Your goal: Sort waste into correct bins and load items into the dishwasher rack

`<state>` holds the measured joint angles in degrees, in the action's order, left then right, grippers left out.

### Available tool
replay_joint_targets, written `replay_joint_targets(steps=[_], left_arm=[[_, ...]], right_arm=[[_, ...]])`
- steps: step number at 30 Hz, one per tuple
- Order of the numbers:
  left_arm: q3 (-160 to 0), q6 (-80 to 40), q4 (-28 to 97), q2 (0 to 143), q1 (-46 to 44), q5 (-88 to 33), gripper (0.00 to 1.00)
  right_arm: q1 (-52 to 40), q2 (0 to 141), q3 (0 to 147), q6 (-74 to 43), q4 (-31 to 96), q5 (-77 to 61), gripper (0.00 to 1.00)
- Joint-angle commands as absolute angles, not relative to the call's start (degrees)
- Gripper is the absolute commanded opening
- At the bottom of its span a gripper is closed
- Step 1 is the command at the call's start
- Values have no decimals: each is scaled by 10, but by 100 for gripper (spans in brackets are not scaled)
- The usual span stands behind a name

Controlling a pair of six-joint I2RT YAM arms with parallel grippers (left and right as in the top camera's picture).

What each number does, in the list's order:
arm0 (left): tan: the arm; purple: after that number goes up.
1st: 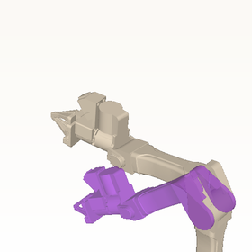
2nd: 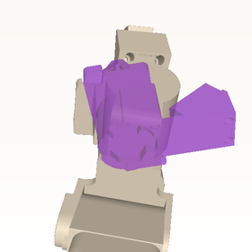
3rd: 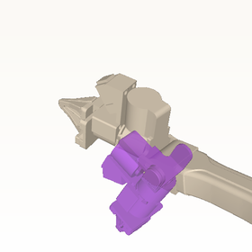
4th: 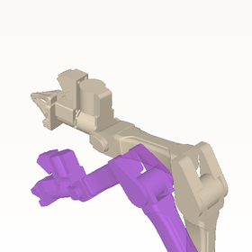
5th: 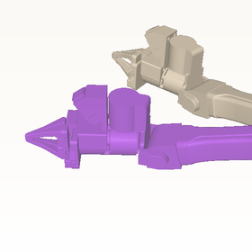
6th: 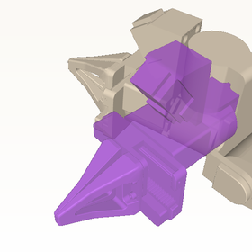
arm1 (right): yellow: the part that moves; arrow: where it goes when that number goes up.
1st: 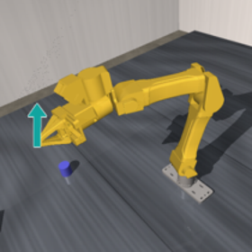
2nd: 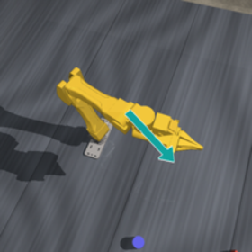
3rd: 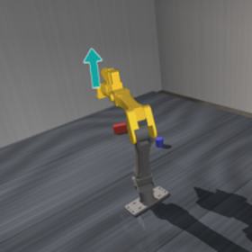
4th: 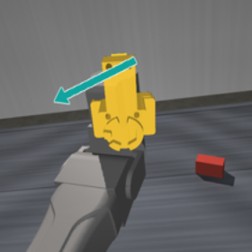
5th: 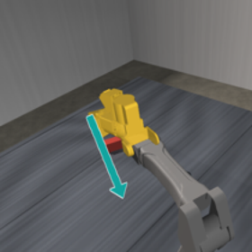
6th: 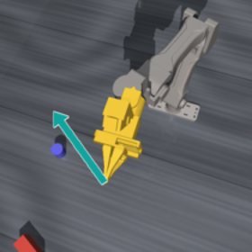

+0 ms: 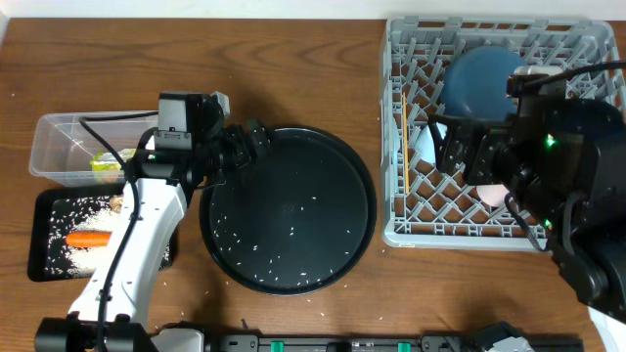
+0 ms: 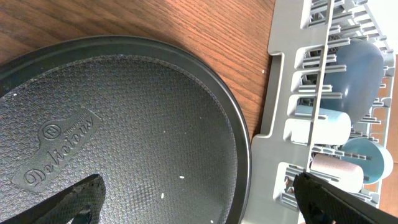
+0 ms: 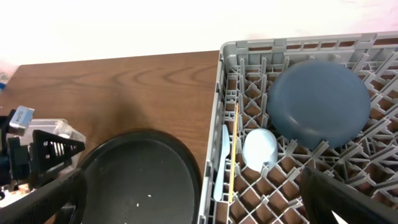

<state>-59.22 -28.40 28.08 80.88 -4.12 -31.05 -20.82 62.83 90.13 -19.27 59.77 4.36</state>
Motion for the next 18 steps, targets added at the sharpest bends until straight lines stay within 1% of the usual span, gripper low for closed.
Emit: replay_joint_targets(steps=[1, 9, 13, 18], left_arm=[[-592, -277, 280, 809, -38, -304, 98], [-592, -277, 280, 809, -38, -304, 98], [-592, -277, 280, 809, -38, -304, 98], [-592, -277, 280, 809, -38, -304, 98]], right_arm=[[-208, 587, 890, -192, 600, 65, 99], [-196, 400, 827, -193, 546, 75, 99], [-177, 270, 745, -192, 517, 77, 99], [-125, 128, 616, -193, 476, 77, 99]])
